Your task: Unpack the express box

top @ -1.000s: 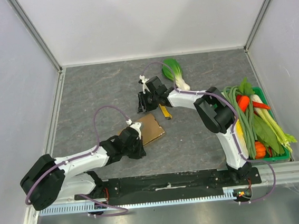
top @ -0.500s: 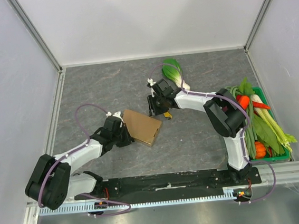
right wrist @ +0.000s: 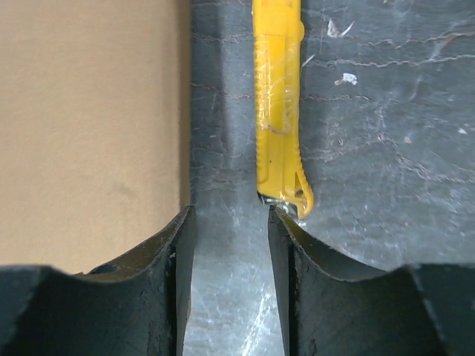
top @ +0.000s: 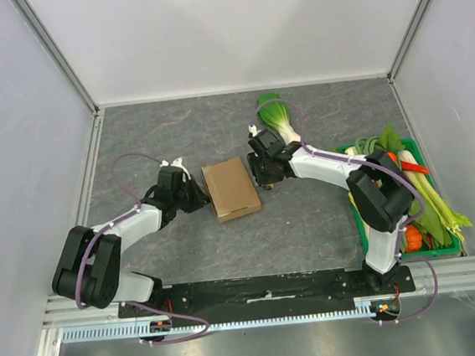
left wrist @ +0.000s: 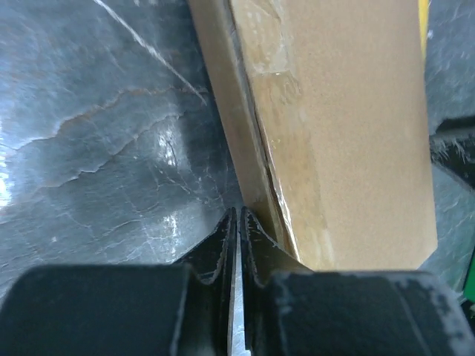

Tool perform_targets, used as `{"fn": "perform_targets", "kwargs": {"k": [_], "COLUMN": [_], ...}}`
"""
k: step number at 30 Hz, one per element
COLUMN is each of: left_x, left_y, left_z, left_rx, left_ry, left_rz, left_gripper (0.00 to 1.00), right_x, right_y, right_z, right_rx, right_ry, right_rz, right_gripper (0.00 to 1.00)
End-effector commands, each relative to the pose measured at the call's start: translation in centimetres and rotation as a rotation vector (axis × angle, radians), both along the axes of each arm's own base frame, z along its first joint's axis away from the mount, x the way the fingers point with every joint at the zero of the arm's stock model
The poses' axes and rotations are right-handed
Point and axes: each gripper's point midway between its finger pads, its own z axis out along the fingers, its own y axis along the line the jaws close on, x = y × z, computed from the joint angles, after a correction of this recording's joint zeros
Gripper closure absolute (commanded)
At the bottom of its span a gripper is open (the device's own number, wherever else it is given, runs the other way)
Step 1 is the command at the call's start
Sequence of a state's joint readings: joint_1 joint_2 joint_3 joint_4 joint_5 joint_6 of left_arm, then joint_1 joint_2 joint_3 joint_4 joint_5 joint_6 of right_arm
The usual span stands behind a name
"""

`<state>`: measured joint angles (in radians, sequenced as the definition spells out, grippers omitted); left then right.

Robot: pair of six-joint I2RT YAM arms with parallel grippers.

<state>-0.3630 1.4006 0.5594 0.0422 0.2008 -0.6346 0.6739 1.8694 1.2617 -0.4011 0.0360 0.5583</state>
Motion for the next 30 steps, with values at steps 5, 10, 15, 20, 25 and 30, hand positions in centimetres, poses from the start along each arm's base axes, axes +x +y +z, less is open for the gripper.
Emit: {"fn": "perform_targets", "kwargs": {"k": [5,10,15,20,25,30], "left_x": [1.2,0.7,0.8,1.1,1.7,1.7], "left_y": [2.1,1.8,1.3,1.1,0.4,0.6], "left_z": [6.3,6.0,4.4,3.0,2.5,1.8], "left_rx": [-0.013,-0.031,-0.042,-0.043,-0.067,-0.055], "left_ry": [-0.122,-0.111,-0.064,-0.046,-0.051,-0.037], "left_rz": [0.17,0.144,0.133,0.114,0.076,0.067], "left_gripper": [0.66,0.61,0.61,0.74,0.78,0.78], "right_x": [1.7,1.3,1.1,1.1,0.9,0.8], "right_y": [1.4,4.1,4.8,4.4,4.0,4.0], "right_z": [7.3,6.0,4.3,3.1,2.1,1.8], "right_rx": [0.025,0.025,-0.033,-0.075,-0.105,-0.108], "right_ry": [-0.21,-0.19,-0.193,-0.184,-0.161,-0.15], "right_rz": [0.005,0.129,0.168,0.165,0.166,0.159], "right_gripper": [0.4,0.32,0.19,0.18,0.2,0.22]}}
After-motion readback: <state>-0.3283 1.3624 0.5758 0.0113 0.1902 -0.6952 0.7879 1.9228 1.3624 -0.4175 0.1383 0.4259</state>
